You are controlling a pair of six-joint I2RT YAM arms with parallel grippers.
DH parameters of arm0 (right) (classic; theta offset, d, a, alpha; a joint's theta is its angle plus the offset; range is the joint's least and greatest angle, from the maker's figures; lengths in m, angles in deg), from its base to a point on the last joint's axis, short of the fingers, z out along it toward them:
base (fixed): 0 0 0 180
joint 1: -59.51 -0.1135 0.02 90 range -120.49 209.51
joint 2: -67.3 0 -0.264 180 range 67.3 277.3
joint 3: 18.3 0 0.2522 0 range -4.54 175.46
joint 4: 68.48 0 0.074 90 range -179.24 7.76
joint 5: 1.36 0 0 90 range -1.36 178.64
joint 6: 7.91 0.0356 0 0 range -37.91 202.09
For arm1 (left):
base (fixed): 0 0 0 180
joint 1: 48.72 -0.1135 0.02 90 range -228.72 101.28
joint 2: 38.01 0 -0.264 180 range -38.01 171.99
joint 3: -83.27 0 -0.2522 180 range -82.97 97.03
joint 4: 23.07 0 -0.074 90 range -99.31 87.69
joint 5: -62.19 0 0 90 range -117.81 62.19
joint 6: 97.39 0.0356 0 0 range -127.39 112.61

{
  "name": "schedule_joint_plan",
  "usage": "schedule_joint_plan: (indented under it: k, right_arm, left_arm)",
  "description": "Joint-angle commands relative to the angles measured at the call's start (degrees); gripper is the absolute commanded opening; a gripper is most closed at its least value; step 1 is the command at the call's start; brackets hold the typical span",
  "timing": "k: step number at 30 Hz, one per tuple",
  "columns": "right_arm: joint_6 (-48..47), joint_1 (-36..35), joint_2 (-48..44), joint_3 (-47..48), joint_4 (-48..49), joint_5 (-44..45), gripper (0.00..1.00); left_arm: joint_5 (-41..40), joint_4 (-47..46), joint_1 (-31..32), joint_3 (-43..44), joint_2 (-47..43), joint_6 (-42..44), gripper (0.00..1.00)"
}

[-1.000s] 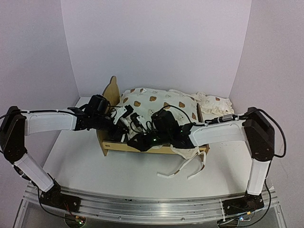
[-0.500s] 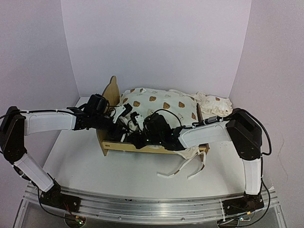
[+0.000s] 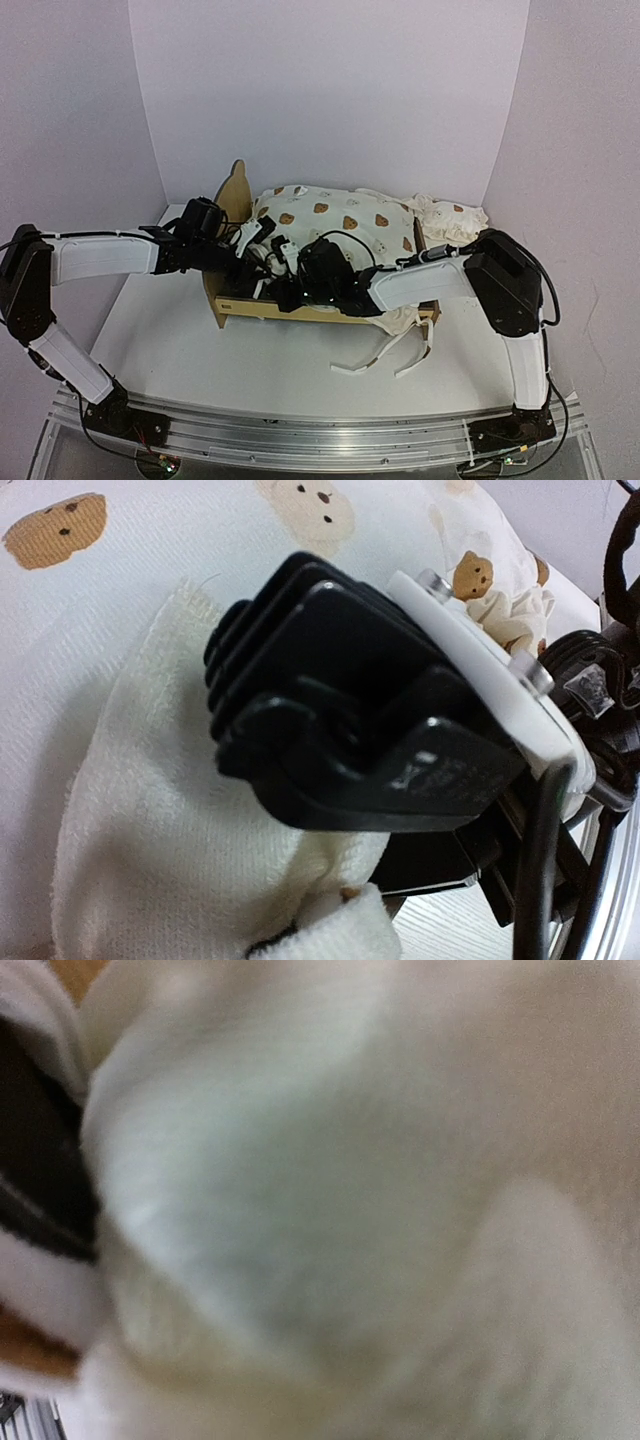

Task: Set up the pet bed

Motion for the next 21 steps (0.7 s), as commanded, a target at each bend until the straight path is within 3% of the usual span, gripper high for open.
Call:
schedule_joint_plan:
  k: [1,7,13,21]
  right_arm:
    - [-2.14,0.12,-7.30,0.29,-3.38,-8.79,0.00]
    - [0.61,0.10,-13.71,1.11,-13.23,-20.86,0.00]
    - [4.08,0.10,-15.97,0.61,-20.46,-26.36,0.00]
    - [13.02,0.12,-16.12,3.99,-21.09,-40.14,0.00]
  left_arm:
    - [-1.66,-1.09,-1.44,-1.93,-2.27,0.16,0.00]
    - [-2.47,-3.79,-1.44,-4.95,-2.80,1.82,0.00]
    - [-3.18,-4.50,-1.52,-6.36,-2.93,2.62,0.00]
    - [-3.23,-3.39,-1.52,-7.41,-4.27,2.66,0.00]
